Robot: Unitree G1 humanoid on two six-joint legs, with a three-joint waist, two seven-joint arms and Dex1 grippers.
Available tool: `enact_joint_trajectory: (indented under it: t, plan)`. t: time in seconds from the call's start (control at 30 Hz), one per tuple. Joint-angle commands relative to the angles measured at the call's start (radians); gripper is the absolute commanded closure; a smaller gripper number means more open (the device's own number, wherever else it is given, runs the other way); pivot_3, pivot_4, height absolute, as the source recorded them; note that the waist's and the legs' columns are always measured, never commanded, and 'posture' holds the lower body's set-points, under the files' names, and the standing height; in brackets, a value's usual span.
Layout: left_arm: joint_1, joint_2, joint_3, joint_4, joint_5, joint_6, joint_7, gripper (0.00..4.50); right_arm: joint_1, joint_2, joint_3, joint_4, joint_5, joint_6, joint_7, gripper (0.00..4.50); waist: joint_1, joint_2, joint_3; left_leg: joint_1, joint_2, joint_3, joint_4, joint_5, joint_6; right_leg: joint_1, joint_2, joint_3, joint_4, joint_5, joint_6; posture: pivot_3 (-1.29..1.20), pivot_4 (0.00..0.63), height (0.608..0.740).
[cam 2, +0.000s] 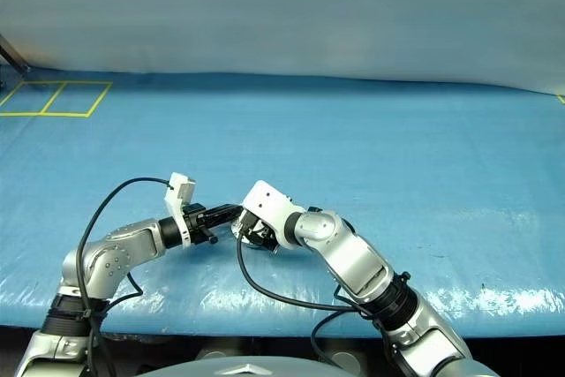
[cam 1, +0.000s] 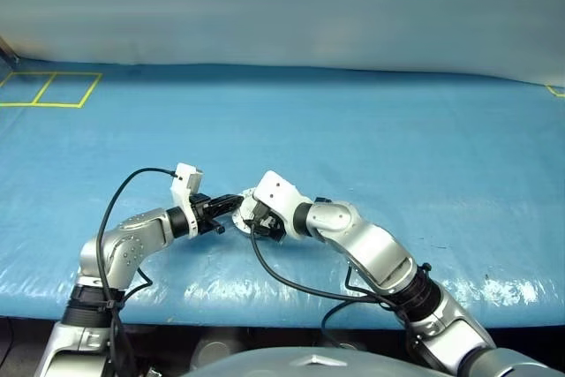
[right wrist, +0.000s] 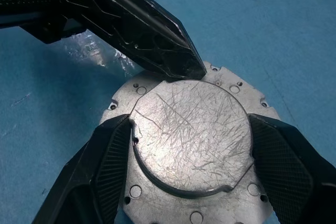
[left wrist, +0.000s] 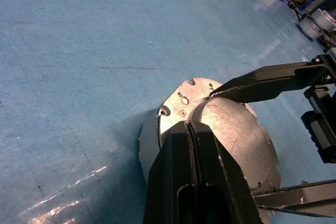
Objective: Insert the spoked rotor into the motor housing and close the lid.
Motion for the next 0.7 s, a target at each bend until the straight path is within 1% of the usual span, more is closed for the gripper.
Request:
enact_joint_trajectory:
  t: [0.03,0.13,0.2,0.27,0.33,0.47,0.57,0.63,0.7]
  plan:
    - [0.003,0.000,-0.035,0.015,0.043,0.007,-0.021,4.50,0.076,-0.027,-0.015,0.104,0.004,0.084,-0.005,1.31,0.000,0.000,0.000,0.000,0.000,0.000,0.000,0.000,0.000,0.000,0.000,0.000,0.000,0.000,0.000,0.00,0.150,0.740]
    - [0.007,-0.005,-0.038,0.007,0.055,0.012,-0.029,4.50,0.111,-0.023,-0.058,0.075,0.040,0.066,0.012,1.31,0.002,-0.001,0.000,0.000,-0.001,-0.002,0.000,0.000,0.000,0.000,0.000,0.000,-0.001,-0.001,0.001,0.00,0.150,0.740]
    - [0.008,-0.007,-0.037,0.005,0.061,0.014,-0.032,4.50,0.135,-0.035,-0.076,0.048,0.052,0.046,0.023,0.59,0.006,-0.001,-0.001,-0.001,-0.003,-0.003,0.000,0.000,0.001,0.001,-0.001,0.000,-0.001,-0.002,0.003,0.00,0.150,0.740]
    - [0.009,-0.008,-0.035,0.004,0.065,0.015,-0.035,4.50,0.177,-0.032,-0.121,0.008,0.070,0.013,0.024,0.02,0.008,-0.003,-0.002,-0.001,-0.004,-0.005,-0.001,-0.001,0.002,0.001,-0.001,0.000,-0.001,-0.003,0.006,0.00,0.150,0.740]
    - [0.010,-0.007,-0.033,0.004,0.069,0.015,-0.039,4.50,0.218,-0.038,-0.171,-0.038,0.099,-0.025,0.038,0.02,0.009,-0.003,-0.002,-0.001,-0.005,-0.006,-0.001,-0.002,0.004,0.001,-0.001,0.000,-0.001,-0.003,0.009,0.00,0.150,0.740]
    - [0.012,-0.004,-0.031,0.007,0.078,0.010,-0.048,4.50,0.299,-0.050,-0.284,-0.132,0.175,-0.080,0.071,0.02,0.010,-0.002,0.001,-0.002,-0.004,-0.007,-0.001,-0.004,0.004,0.001,-0.001,-0.001,-0.001,-0.005,0.009,0.00,0.150,0.740]
    - [0.013,-0.003,-0.038,0.007,0.090,0.003,-0.063,4.50,0.368,-0.004,-0.451,-0.207,0.341,-0.033,0.097,0.02,0.010,-0.002,0.006,-0.003,-0.004,-0.007,-0.001,-0.004,0.005,-0.001,-0.001,0.000,-0.001,-0.006,0.009,0.00,0.150,0.740]
    - [0.014,-0.005,-0.042,0.004,0.094,-0.002,-0.075,4.50,0.392,0.022,-0.524,-0.226,0.428,0.011,0.097,0.02,0.010,-0.003,0.011,-0.004,-0.004,-0.007,-0.001,-0.004,0.006,-0.002,-0.001,0.000,-0.001,-0.006,0.009,0.00,0.150,0.740]
    - [0.016,-0.007,-0.048,-0.002,0.100,-0.005,-0.085,4.50,0.406,0.103,-0.620,-0.215,0.542,0.092,0.048,0.02,0.009,-0.004,0.013,-0.004,-0.004,-0.007,-0.001,-0.004,0.006,-0.002,-0.001,0.000,-0.001,-0.006,0.009,0.00,0.150,0.740]
